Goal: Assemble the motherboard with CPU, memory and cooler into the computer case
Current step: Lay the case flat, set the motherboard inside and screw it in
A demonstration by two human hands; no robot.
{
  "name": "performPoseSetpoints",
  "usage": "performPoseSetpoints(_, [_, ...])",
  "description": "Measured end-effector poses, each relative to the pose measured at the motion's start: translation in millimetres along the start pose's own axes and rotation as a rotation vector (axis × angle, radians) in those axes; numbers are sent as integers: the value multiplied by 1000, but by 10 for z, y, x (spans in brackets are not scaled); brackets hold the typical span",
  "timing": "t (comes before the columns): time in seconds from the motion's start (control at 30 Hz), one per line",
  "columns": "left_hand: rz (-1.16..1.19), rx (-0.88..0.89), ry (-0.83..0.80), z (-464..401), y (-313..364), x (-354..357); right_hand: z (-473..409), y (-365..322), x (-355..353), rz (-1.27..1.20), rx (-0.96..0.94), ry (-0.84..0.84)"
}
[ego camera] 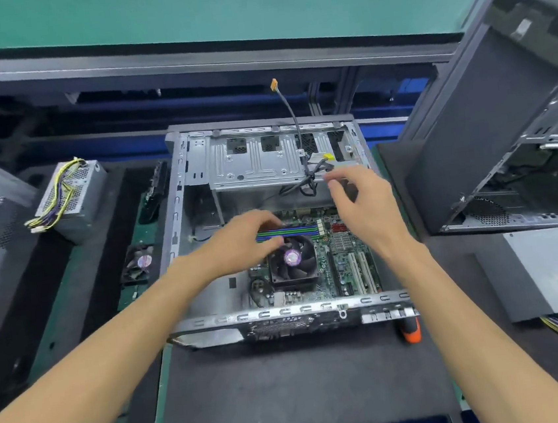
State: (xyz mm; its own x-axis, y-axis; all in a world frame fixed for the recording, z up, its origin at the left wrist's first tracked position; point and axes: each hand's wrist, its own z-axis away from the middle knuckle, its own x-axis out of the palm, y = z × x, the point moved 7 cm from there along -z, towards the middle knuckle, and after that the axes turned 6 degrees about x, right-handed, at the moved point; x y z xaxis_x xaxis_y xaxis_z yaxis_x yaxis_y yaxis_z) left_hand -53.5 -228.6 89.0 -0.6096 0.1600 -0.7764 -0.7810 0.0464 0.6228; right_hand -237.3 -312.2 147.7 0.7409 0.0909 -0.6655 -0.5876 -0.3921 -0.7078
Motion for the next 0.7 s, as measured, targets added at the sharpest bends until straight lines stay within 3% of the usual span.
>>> performPoseSetpoints(0.33, [216,-61,407,860,-26,-613,392,-796,452,-68,-135,-236])
performPoseSetpoints(0.53, [225,-197,649,1734,20,-792,636,-1423,748,-98,-319,-357])
performPoseSetpoints(0.7, [182,-396,728,2556,62,-673,1038,-1662,962,-191,-384,-439])
